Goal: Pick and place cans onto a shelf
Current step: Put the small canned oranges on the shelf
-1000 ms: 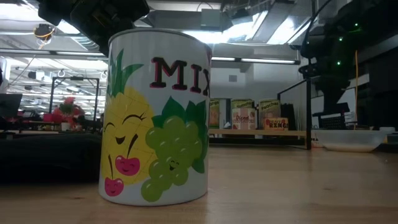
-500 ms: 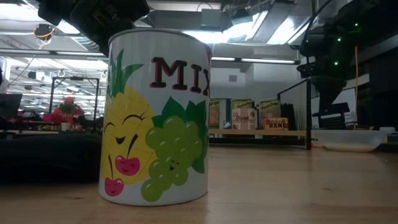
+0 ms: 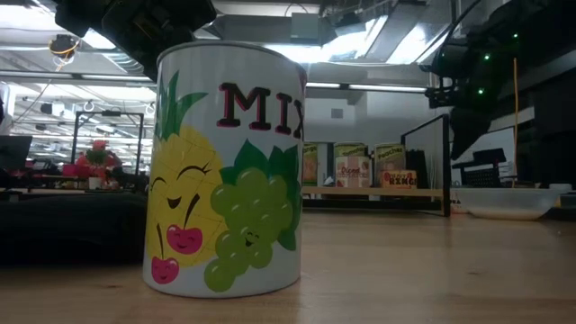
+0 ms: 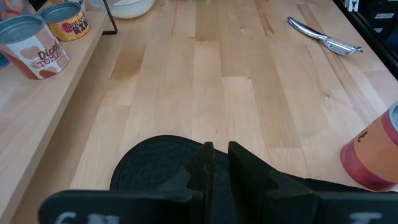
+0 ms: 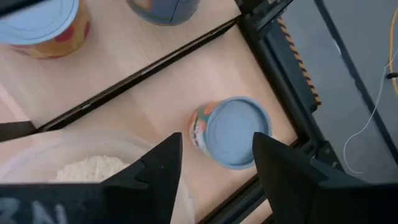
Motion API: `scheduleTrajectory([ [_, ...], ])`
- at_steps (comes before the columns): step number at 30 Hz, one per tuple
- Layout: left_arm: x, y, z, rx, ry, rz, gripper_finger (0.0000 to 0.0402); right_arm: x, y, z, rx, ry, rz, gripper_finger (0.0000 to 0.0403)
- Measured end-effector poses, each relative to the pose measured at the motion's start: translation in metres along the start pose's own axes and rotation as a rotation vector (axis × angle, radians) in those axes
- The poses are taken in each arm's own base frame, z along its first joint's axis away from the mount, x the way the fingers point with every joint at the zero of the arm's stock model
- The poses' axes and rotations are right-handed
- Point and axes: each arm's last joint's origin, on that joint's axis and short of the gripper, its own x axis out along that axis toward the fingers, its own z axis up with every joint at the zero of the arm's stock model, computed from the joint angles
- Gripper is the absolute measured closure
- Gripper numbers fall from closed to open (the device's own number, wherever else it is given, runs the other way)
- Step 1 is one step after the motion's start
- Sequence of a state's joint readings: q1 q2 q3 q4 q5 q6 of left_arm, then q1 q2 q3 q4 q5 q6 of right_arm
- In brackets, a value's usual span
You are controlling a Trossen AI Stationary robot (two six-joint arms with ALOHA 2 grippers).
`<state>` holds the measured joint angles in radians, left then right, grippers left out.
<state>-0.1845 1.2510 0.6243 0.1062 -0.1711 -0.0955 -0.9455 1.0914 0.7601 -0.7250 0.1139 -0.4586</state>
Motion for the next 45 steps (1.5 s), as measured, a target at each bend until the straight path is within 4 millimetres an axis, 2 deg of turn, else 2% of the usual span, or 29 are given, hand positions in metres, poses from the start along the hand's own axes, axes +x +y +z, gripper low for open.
scheduleTrajectory([
  [17, 0.0, 0.0, 0.0, 0.0, 0.0, 0.0, 0.036, 0.036, -0.004, 0.011, 0.013, 0.069, 0.007, 0.0202],
  [25, 0.0, 0.0, 0.0, 0.0, 0.0, 0.0, 0.036, 0.044, -0.008, 0.013, 0.036, 0.064, -0.001, 0.0202],
  [32, 0.0, 0.0, 0.0, -0.001, 0.0, 0.0, 0.036, 0.049, -0.013, 0.012, 0.134, 0.064, -0.019, 0.0202],
  [41, 0.0, 0.0, 0.0, -0.001, 0.0, 0.0, 0.036, 0.054, -0.011, 0.006, 0.326, 0.13, -0.023, 0.0202],
  [45, 0.0, 0.0, 0.0, -0.001, 0.0, 0.002, 0.036, 0.059, -0.01, 0.004, 0.338, 0.165, -0.022, 0.0202],
])
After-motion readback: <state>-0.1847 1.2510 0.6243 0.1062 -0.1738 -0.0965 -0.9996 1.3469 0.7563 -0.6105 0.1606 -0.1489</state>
